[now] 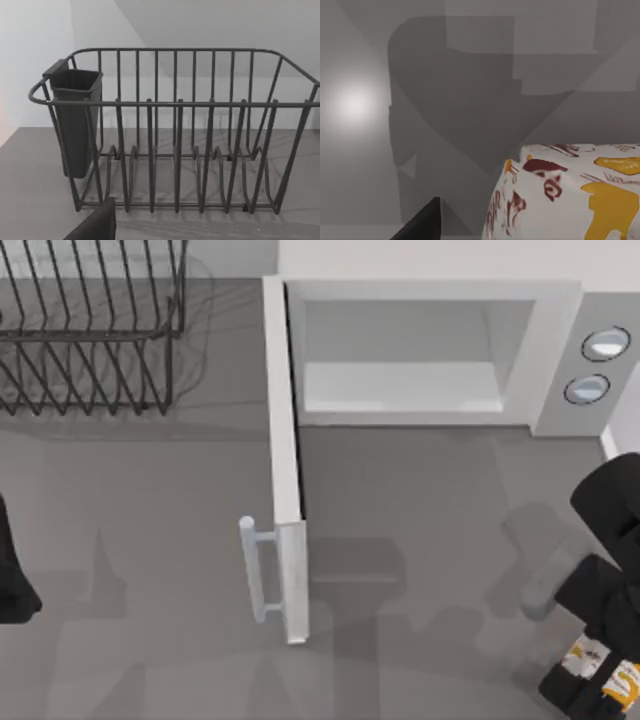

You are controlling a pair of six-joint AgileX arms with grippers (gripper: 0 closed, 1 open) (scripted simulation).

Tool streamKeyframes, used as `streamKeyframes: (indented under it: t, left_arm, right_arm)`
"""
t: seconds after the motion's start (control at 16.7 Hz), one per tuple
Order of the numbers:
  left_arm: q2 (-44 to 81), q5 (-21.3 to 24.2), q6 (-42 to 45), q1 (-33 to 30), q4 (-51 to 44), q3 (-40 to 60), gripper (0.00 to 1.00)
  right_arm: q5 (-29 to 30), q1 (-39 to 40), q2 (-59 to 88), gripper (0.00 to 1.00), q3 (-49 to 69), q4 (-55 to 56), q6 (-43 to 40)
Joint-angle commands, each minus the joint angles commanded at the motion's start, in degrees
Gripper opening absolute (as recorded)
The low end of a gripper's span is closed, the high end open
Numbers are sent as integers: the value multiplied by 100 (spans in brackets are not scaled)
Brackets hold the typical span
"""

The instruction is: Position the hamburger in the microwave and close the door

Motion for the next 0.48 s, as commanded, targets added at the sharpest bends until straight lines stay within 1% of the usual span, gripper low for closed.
streamKeyframes:
  t: [0.24, 0.3, 0.48]
  left_arm:
    - [0, 0, 0, 0, 0, 0, 100]
    - [0, 0, 0, 0, 0, 0, 100]
    - [0, 0, 0, 0, 0, 0, 100]
  right_arm:
    - [0, 0, 0, 0, 0, 0, 0]
    - [-47, -27, -424, 0, 217, -471, -12]
    - [-47, -17, -529, 0, 431, -693, -32]
